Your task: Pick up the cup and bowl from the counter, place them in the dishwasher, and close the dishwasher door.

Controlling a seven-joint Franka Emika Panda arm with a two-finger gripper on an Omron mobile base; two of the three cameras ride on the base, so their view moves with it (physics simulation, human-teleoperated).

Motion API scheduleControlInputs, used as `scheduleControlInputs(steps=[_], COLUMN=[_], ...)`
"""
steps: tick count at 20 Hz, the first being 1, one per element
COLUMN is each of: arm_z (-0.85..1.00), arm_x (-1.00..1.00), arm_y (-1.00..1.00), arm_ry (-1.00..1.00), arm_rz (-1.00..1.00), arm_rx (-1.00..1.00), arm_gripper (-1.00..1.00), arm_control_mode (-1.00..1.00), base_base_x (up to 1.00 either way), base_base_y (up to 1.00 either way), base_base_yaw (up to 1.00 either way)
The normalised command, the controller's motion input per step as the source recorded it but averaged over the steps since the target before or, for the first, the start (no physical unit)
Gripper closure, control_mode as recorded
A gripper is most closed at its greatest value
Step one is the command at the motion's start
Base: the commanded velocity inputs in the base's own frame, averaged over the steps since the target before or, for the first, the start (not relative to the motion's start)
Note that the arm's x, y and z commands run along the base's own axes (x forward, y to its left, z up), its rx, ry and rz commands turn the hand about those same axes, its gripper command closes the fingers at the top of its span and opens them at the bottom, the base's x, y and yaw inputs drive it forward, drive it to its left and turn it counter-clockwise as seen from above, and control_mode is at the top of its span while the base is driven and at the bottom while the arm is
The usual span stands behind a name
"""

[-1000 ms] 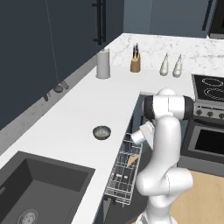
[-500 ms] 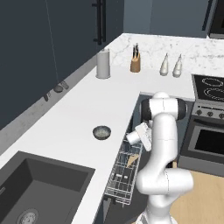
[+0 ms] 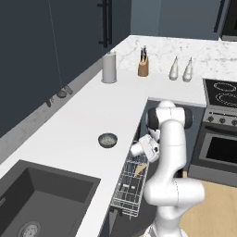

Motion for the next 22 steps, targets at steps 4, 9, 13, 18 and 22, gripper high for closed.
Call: scheduleControlInputs(steps=[4, 9, 13, 18, 22], arm_z=[-0.19, -0.17, -0.10, 0.12, 0.22], arm_x=[0.13, 0.18, 0.08, 0.00, 0.00], arm_y=[0.06, 0.00, 0.00, -0.01, 0.00], arm_ry=[0.24, 0.24, 0.20, 0.15, 0.25], arm_rz=[-0.17, -0.20, -0.19, -0.21, -0.22], arm_rx=[0.07, 0.08, 0.08, 0.02, -0.02], arm_gripper=[1.00, -1.00, -1.00, -1.00, -1.00], arm_control_mode=[-1.00, -1.00, -1.00, -1.00, -1.00], base_base_x=[0.00, 0.00, 0.00, 0.00, 0.00], base_base_y=[0.00, 0.00, 0.00, 0.00, 0.00], base_base_yaw=[0.00, 0.00, 0.00, 0.00, 0.00])
